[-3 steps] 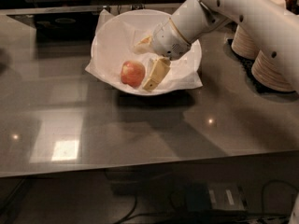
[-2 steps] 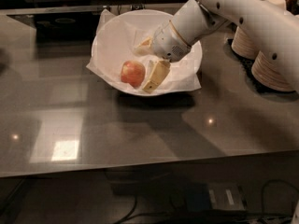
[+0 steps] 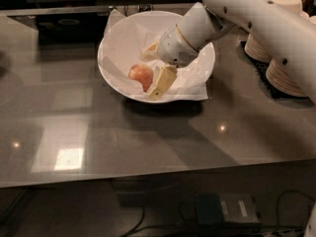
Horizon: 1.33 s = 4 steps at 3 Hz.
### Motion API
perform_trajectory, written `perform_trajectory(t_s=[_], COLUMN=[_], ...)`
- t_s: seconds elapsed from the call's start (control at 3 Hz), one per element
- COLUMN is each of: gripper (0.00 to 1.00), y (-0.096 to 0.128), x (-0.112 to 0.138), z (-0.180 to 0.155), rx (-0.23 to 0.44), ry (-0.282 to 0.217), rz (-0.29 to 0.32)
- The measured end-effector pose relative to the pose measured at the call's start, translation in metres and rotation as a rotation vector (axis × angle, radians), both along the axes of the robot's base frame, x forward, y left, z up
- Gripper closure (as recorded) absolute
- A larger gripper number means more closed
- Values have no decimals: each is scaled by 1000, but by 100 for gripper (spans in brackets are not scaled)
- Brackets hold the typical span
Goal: Pick apple from white bowl
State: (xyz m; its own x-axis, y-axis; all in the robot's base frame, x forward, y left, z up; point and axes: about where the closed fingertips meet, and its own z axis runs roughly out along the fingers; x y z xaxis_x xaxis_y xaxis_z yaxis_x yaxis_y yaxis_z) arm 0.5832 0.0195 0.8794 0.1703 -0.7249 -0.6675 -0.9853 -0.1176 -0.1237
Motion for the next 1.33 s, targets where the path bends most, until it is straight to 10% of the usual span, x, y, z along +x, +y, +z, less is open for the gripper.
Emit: perform_trajectory(t_s=[1.33], gripper=[0], y=[3], x=[7], z=[-1], rx=[1], ry=[-12], rz=[-10])
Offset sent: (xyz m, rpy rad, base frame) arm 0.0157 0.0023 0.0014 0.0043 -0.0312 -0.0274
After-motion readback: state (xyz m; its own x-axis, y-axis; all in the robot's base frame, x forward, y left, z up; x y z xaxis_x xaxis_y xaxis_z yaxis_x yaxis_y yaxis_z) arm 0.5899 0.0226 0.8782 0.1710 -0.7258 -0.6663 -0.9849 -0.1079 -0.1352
